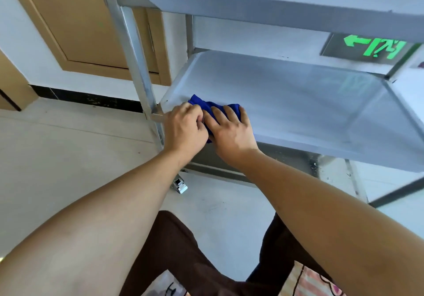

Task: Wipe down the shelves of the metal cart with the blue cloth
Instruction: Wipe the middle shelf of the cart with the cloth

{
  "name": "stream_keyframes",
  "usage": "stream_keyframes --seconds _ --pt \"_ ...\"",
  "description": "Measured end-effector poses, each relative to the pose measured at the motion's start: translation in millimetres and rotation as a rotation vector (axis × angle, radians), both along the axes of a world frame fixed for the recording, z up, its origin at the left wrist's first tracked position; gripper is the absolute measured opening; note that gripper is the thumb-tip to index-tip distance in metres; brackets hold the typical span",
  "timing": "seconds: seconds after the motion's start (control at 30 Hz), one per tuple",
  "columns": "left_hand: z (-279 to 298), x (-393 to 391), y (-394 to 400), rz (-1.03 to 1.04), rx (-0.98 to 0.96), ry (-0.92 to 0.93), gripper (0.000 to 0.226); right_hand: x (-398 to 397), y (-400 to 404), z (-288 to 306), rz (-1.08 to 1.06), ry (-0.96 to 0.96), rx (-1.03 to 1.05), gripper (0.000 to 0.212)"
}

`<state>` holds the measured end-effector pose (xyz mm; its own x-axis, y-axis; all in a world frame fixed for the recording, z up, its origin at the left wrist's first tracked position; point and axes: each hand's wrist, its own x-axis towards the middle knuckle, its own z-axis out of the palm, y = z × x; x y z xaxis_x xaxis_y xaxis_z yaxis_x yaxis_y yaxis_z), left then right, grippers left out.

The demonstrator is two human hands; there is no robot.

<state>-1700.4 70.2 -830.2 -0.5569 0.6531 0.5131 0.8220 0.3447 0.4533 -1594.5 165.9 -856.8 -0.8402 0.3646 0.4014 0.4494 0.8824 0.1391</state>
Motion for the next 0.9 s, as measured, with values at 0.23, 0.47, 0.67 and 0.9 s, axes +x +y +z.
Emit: stream_keyframes --seconds 0.23,0.47,0.67,0.9 --pt "1 57 43 -0.259 0.035 0.093 0.010 83 39 -11 -0.075 0.134 0.088 0.045" --pt "-7 115 87 -0.484 0.061 0.143 0.013 162 79 -17 -0.187 0.181 0.101 0.042" --pt "-15 165 127 -0.513 -0.106 0.211 0.029 230 117 -24 -0.271 0.212 0.113 0.046" --pt "-12 223 159 -0.557 -0.165 0.306 0.034 302 146 -23 -0.406 0.212 0.078 0.051"
